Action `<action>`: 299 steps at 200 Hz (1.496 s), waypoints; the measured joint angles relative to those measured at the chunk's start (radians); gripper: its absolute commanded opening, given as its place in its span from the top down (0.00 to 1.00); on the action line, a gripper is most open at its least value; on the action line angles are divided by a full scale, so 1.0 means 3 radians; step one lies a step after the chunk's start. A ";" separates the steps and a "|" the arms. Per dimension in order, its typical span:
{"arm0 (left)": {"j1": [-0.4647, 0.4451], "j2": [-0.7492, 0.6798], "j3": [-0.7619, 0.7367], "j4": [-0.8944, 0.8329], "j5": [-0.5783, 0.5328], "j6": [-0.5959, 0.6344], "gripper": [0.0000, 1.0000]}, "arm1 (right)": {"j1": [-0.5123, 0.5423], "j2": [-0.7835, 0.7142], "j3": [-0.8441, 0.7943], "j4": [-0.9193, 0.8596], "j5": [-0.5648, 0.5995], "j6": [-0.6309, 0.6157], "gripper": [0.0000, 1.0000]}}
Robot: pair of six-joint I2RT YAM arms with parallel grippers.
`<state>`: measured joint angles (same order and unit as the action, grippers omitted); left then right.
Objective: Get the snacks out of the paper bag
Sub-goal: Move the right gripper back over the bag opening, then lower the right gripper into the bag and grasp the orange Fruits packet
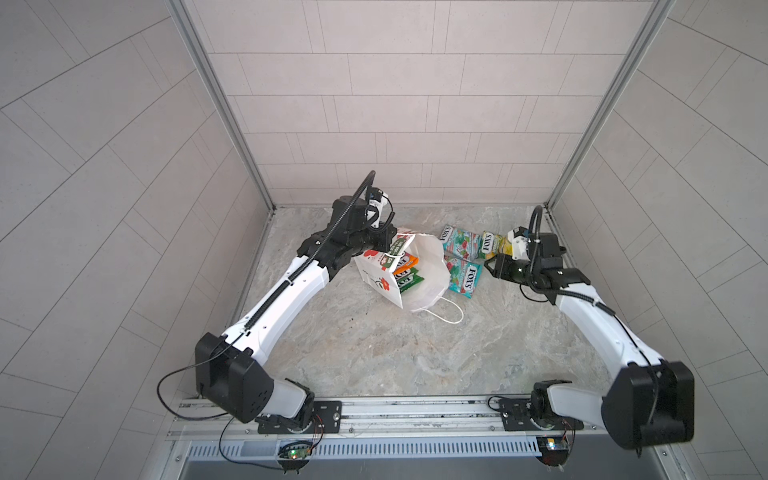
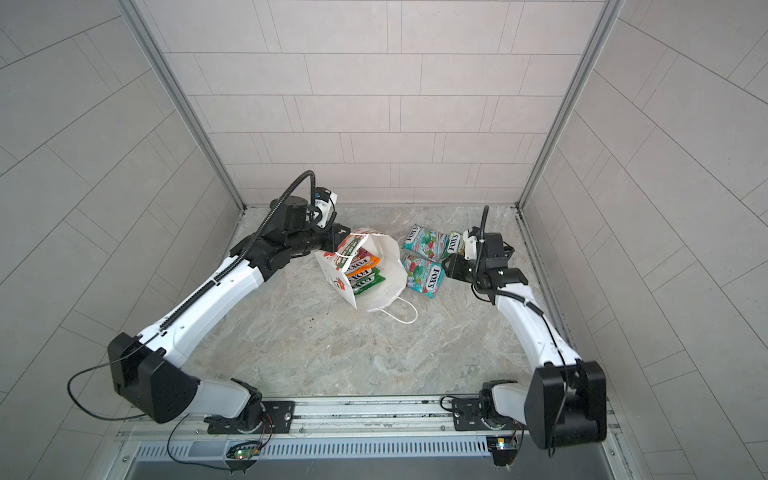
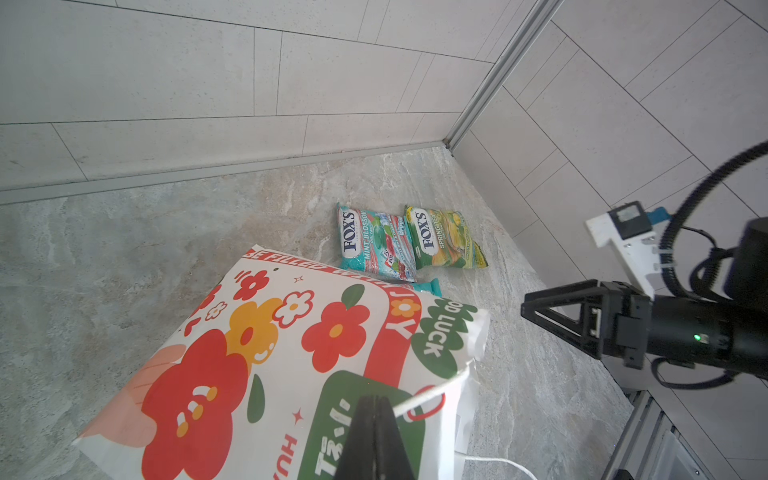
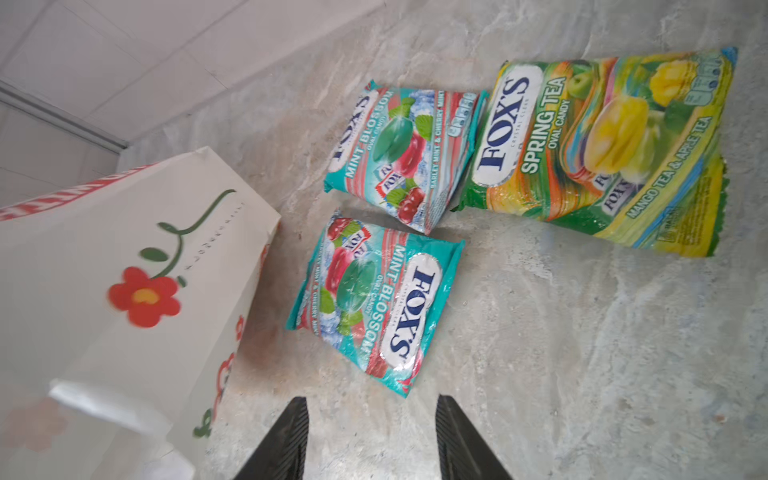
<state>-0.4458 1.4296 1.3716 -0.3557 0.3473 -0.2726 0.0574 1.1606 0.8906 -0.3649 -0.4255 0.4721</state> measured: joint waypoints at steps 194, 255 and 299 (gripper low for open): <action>0.0000 -0.0001 0.0000 0.0001 -0.0004 -0.0001 1.00 | 0.2580 0.0242 0.0079 0.0722 0.1078 0.1115 0.53; -0.0009 -0.0003 0.0000 0.0001 -0.0004 -0.0001 1.00 | 0.2651 0.0863 0.0182 0.1053 0.1553 0.1567 0.53; -0.0013 -0.0003 0.0000 0.0001 -0.0003 -0.0001 1.00 | 0.2645 0.1185 0.0337 0.1214 0.1882 0.1818 0.52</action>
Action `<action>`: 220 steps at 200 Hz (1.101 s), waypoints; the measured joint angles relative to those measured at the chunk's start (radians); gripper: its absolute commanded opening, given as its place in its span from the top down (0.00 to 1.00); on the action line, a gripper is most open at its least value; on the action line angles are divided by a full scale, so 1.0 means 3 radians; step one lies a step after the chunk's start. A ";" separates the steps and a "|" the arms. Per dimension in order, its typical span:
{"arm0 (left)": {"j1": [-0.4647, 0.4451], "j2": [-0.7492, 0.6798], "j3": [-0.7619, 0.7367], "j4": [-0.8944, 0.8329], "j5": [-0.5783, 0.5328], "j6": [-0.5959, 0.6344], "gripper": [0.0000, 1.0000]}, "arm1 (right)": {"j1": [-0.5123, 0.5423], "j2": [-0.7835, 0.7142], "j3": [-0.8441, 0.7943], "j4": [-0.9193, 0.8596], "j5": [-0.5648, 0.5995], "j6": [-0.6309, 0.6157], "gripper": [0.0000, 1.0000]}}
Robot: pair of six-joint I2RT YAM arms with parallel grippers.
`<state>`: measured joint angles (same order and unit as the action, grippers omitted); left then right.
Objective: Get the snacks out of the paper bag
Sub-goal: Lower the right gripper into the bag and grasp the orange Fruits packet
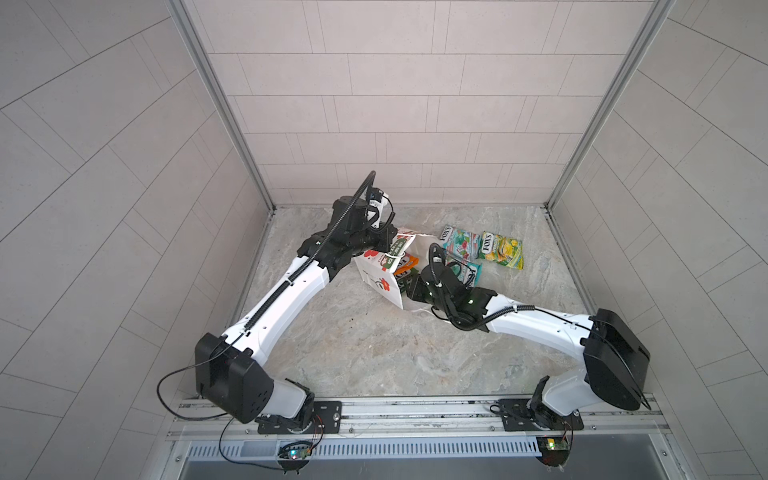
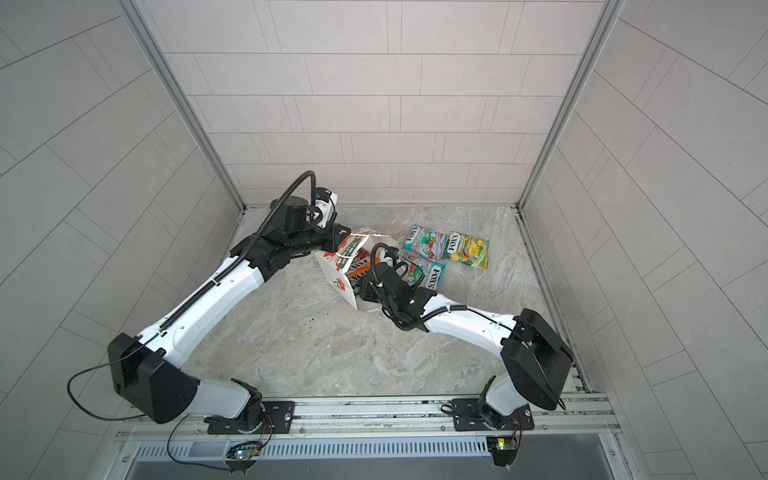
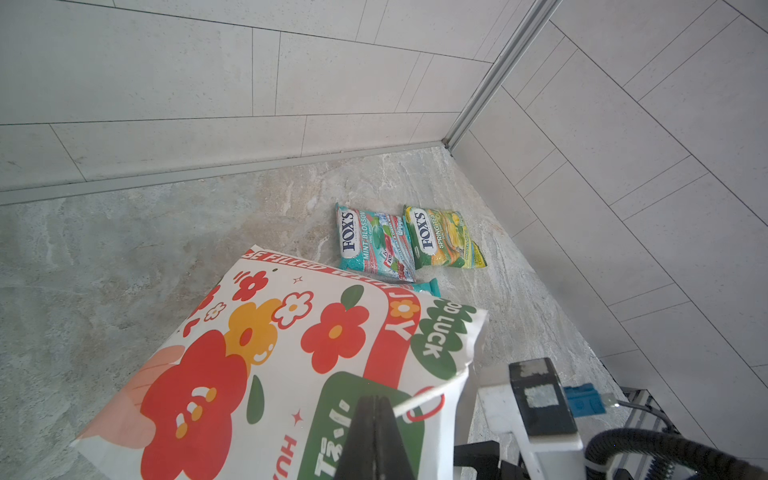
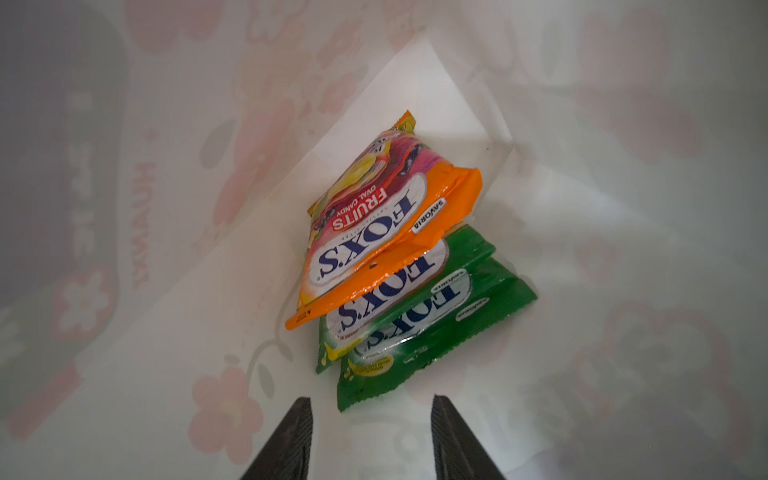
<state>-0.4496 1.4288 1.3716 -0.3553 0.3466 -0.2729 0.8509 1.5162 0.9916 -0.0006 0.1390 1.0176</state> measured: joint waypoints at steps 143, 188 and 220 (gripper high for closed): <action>-0.0009 -0.0001 0.0000 0.0000 -0.0001 0.0001 1.00 | -0.0326 0.0936 0.0523 0.0296 0.0039 0.0477 0.55; -0.0009 -0.0001 0.0000 0.0001 -0.0004 0.0004 1.00 | -0.0393 0.1152 0.0753 0.0367 -0.0201 0.0523 0.59; -0.0009 -0.0001 0.0000 0.0000 -0.0013 0.0005 1.00 | -0.0401 0.1254 0.0842 0.0388 -0.0286 0.0595 0.61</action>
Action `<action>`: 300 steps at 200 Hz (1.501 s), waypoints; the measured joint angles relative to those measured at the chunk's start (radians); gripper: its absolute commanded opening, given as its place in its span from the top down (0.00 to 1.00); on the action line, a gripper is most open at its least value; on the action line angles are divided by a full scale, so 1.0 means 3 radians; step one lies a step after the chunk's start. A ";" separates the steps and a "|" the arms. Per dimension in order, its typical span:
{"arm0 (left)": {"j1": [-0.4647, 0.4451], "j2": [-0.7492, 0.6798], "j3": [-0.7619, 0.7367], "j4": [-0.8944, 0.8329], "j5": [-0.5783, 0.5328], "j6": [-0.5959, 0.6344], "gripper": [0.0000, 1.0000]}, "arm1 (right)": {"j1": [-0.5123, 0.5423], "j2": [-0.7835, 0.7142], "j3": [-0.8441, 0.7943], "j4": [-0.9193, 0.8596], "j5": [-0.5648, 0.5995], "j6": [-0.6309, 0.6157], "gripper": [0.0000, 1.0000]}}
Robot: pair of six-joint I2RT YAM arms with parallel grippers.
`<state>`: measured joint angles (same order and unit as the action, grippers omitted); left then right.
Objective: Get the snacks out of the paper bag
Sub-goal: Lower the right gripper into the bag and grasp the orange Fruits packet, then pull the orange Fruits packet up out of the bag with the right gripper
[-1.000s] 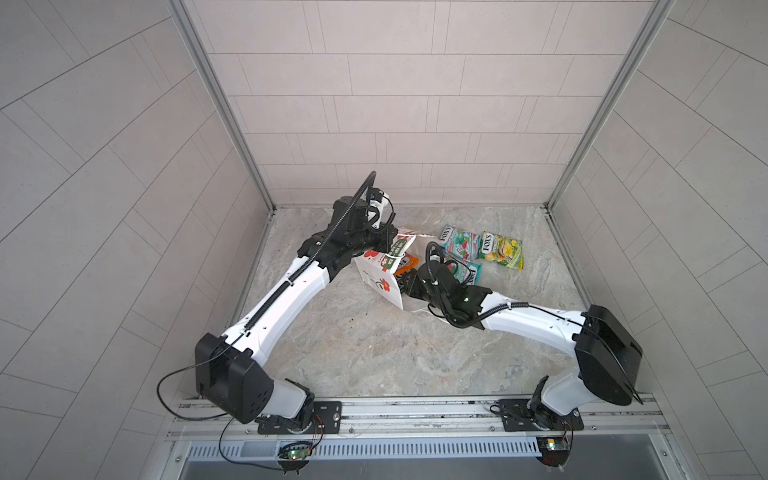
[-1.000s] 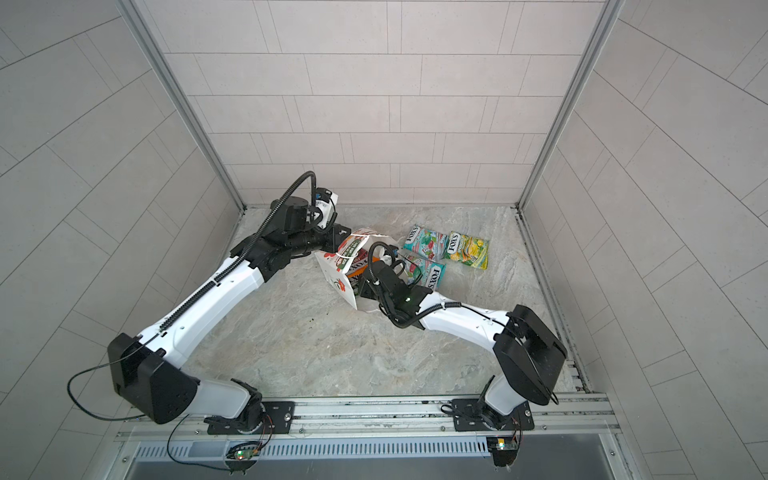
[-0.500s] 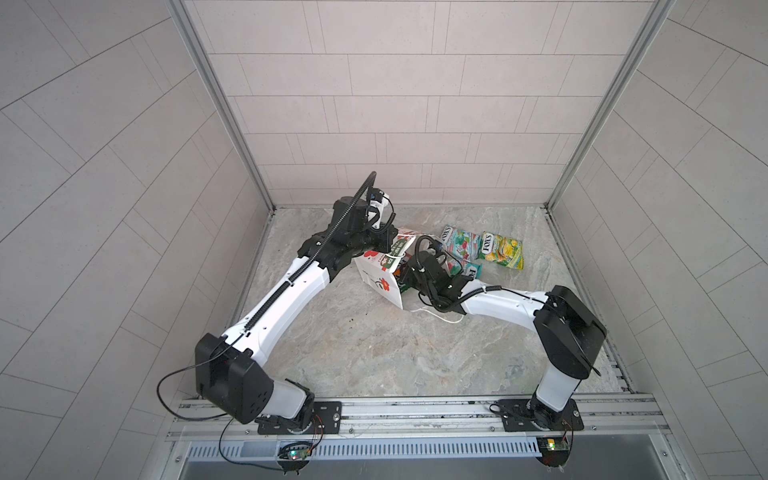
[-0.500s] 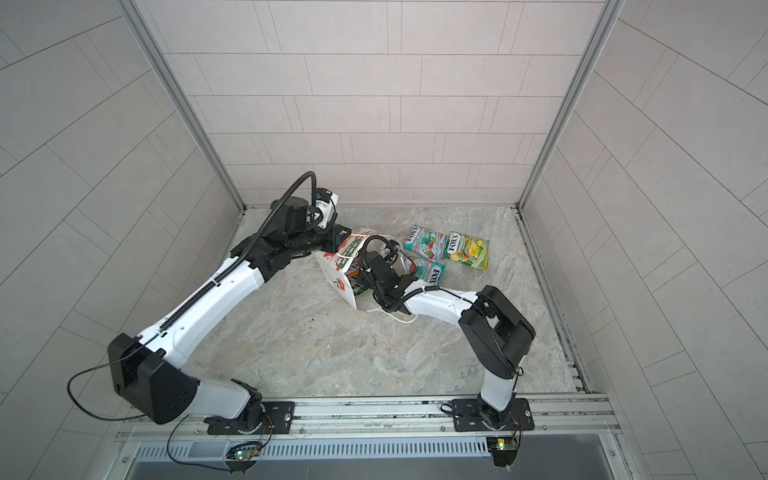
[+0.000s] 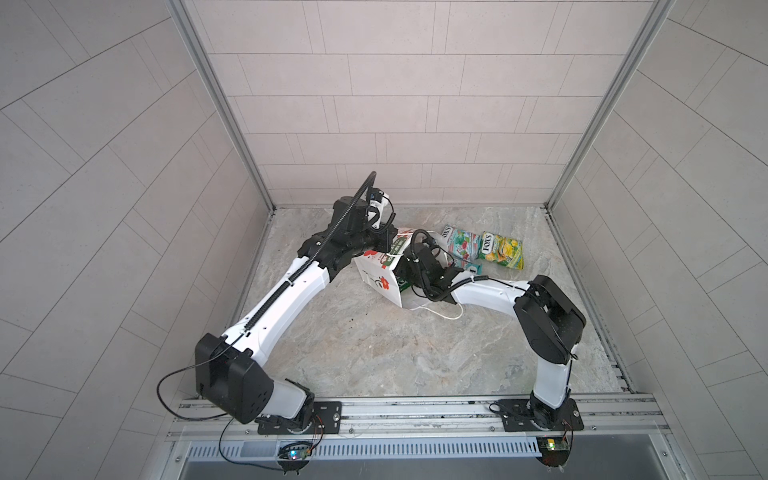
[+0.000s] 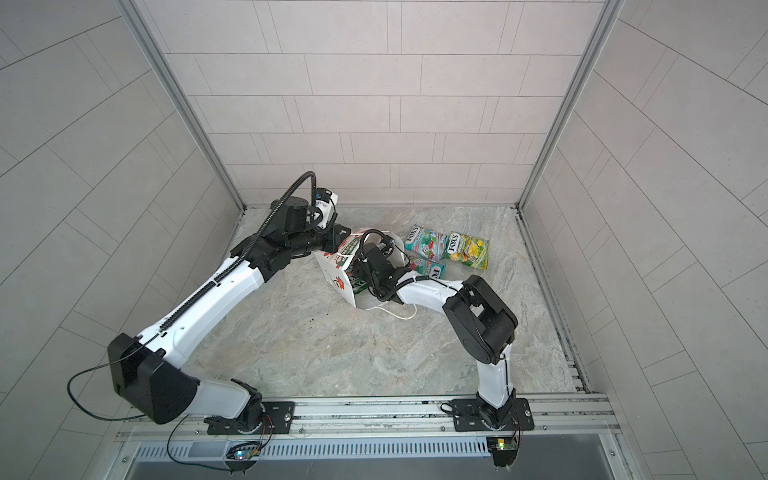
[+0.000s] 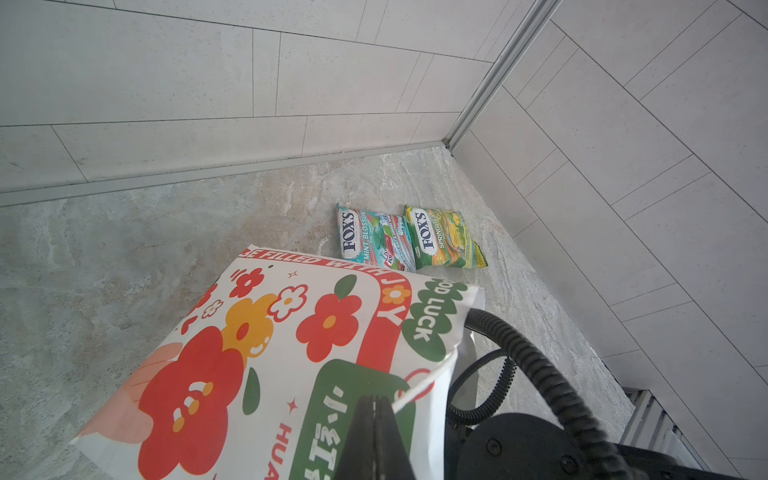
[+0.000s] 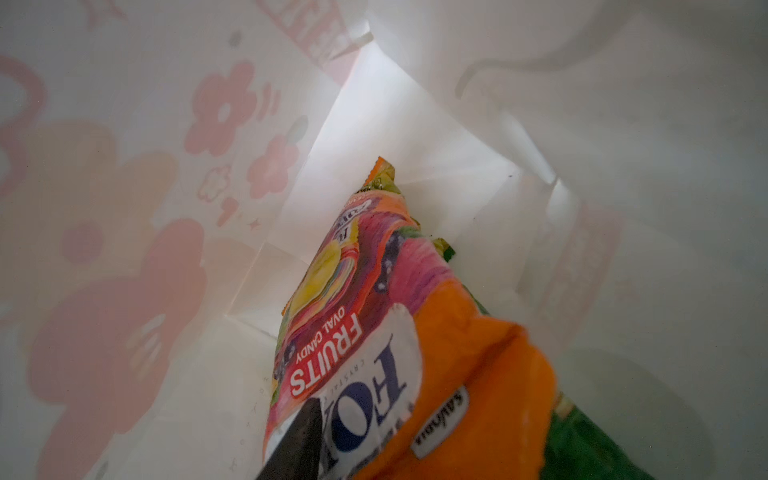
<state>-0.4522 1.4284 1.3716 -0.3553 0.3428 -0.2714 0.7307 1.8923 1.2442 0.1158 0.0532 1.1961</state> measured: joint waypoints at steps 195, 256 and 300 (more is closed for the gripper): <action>-0.0009 0.0000 0.0000 0.0004 -0.0270 -0.0003 1.00 | -0.0039 -0.0528 -0.0341 0.0109 -0.0470 -0.0483 1.00; -0.0009 0.0000 0.0000 0.0003 -0.0278 -0.0004 1.00 | -0.0039 -0.1171 -0.0446 -0.0384 -0.0521 -0.1003 1.00; -0.0009 0.0000 0.0000 0.0001 -0.0312 -0.0003 1.00 | -0.0039 -0.1597 -0.0464 -0.0771 -0.0571 -0.1372 1.00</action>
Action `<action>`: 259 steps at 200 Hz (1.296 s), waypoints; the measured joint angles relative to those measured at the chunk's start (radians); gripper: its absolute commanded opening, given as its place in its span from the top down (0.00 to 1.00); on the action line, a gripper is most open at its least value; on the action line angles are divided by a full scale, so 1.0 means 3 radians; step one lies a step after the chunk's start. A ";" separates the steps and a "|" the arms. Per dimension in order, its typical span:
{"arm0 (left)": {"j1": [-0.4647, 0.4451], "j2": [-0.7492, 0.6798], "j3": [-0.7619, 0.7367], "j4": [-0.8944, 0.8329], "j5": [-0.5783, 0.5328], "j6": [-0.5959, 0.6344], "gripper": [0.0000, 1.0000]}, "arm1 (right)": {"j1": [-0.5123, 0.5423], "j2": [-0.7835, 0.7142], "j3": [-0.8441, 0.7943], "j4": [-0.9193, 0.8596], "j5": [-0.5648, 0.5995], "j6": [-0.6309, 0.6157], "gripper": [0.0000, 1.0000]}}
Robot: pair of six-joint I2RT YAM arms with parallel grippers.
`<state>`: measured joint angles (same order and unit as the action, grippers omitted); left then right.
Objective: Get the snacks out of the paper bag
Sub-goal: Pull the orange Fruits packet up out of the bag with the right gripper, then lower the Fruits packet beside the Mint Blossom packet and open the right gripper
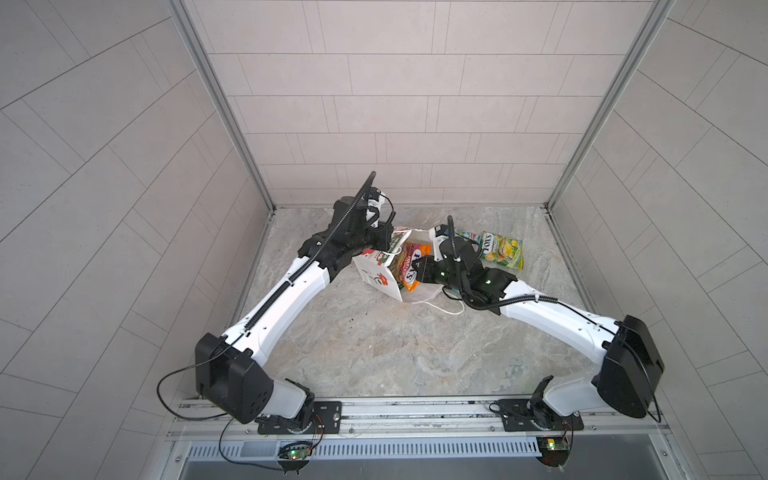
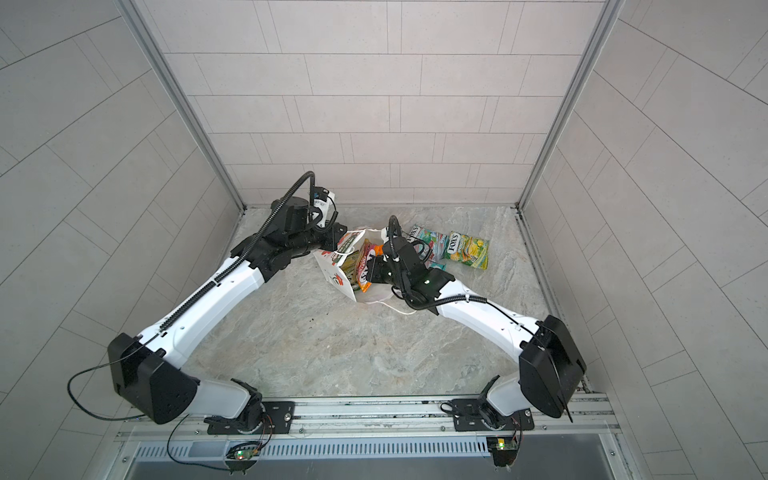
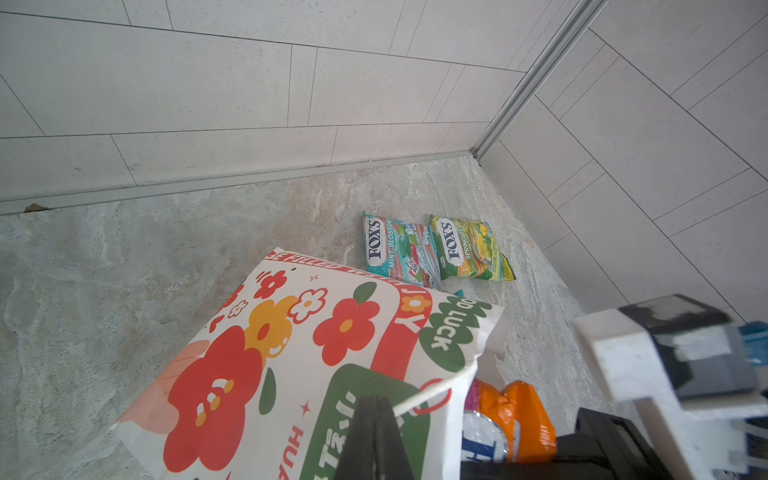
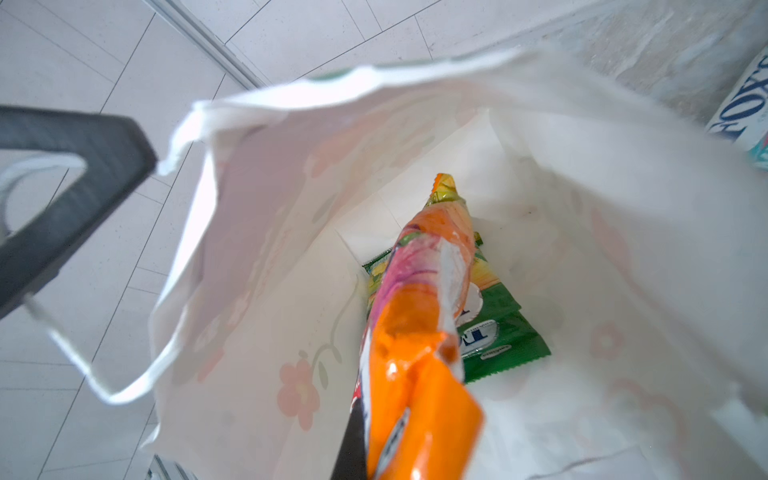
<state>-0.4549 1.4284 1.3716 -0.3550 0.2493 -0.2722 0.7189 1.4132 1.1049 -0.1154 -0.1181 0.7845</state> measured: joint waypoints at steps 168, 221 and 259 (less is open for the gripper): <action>0.0000 0.0000 0.0000 0.0000 -0.0005 0.0000 1.00 | -0.0629 -0.1574 0.0137 -0.1362 0.0195 -0.0638 1.00; 0.0000 0.0000 0.0000 0.0000 0.0008 0.0000 1.00 | -0.1364 -0.1818 -0.0011 -0.1757 0.0258 -0.0739 1.00; 0.0000 0.0000 0.0000 0.0000 0.0011 0.0000 1.00 | -0.1717 -0.1738 -0.0197 -0.1996 0.0205 -0.0855 1.00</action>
<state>-0.4549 1.4284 1.3716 -0.3550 0.2527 -0.2722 0.2039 0.8917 1.0458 -0.7143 -0.0566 0.5282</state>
